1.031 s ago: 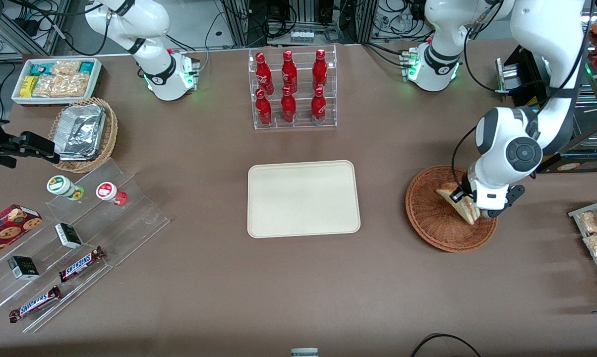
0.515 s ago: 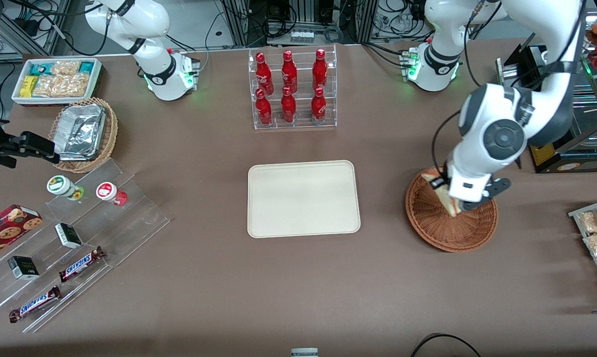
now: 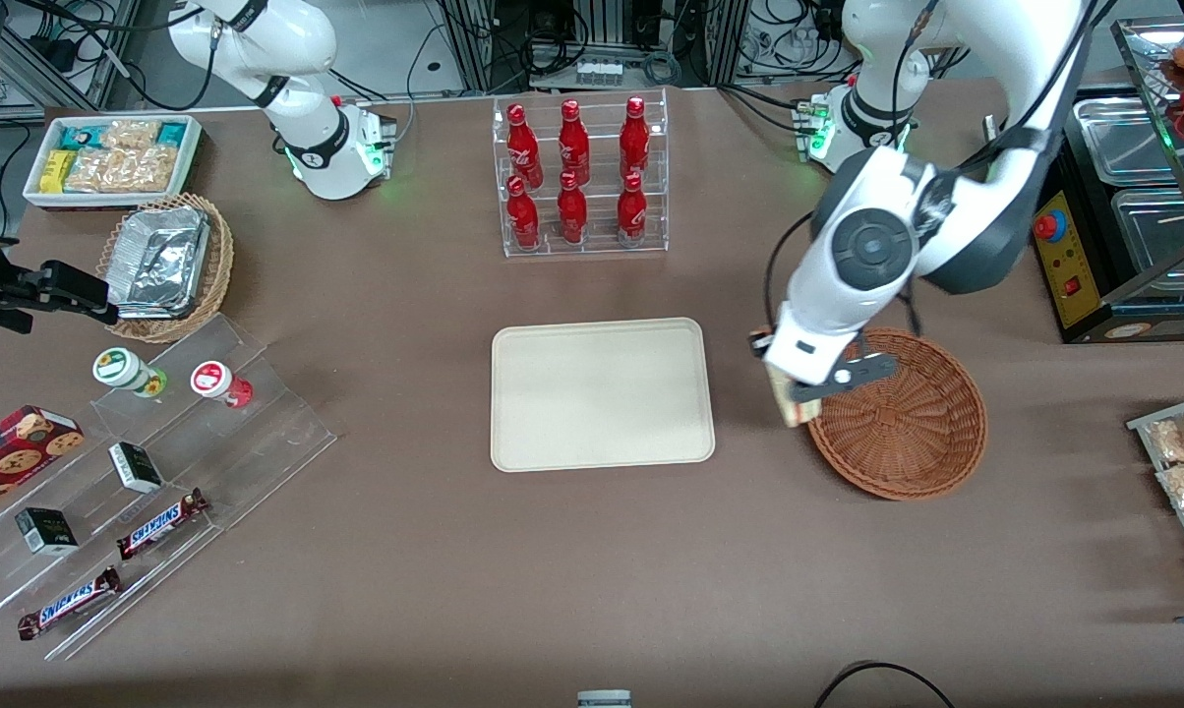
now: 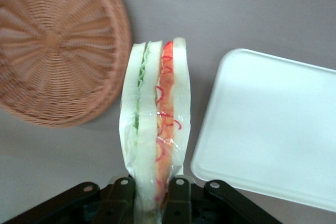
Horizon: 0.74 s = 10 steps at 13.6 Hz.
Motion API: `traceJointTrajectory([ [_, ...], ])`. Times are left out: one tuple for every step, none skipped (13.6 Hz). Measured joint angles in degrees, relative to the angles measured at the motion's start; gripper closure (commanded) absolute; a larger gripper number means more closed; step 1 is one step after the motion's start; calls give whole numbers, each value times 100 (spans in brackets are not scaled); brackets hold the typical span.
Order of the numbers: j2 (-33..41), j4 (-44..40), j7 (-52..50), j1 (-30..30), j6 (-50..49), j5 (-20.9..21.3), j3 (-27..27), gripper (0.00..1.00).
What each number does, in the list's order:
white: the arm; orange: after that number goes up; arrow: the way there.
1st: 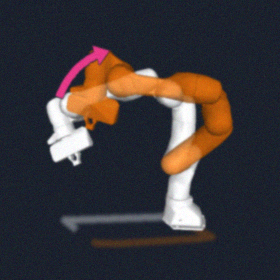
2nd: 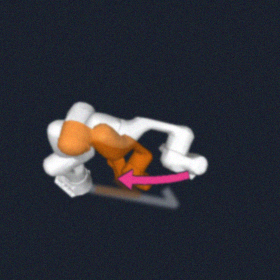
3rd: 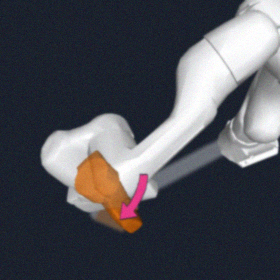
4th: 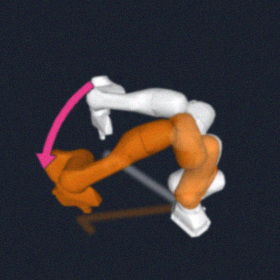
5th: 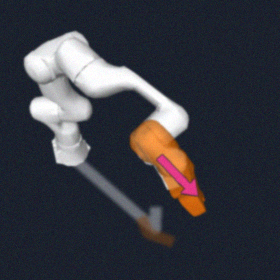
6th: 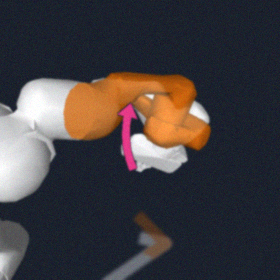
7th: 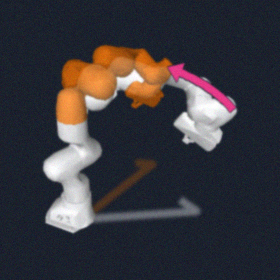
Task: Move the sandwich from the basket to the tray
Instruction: 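Lift the sandwich and carry it with the left gripper over the beige tray, then lower the sandwich onto the beige tray with the left gripper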
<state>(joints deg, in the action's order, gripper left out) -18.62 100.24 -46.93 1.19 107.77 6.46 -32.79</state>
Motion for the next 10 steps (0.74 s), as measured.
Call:
traceJointTrajectory([
  [-288,-239,-1,-14,0,27,-185,100],
  [-567,-465,-4,-89,1,125,-318,100],
  [-841,-685,-23,-277,1,267,-370,100],
  [-1107,-904,-114,-531,0,418,-375,100],
  [-1356,-1097,-233,-776,-1,568,-378,100],
  [-1571,-1248,-330,-967,-1,668,-380,100],
  [-1758,-1382,-365,-1107,-1,706,-381,100],
  [-1912,-1515,-366,-1217,0,709,-384,100],
  [-2043,-1651,-377,-1318,0,709,-385,100],
  [-2162,-1785,-444,-1426,0,711,-385,100],
])
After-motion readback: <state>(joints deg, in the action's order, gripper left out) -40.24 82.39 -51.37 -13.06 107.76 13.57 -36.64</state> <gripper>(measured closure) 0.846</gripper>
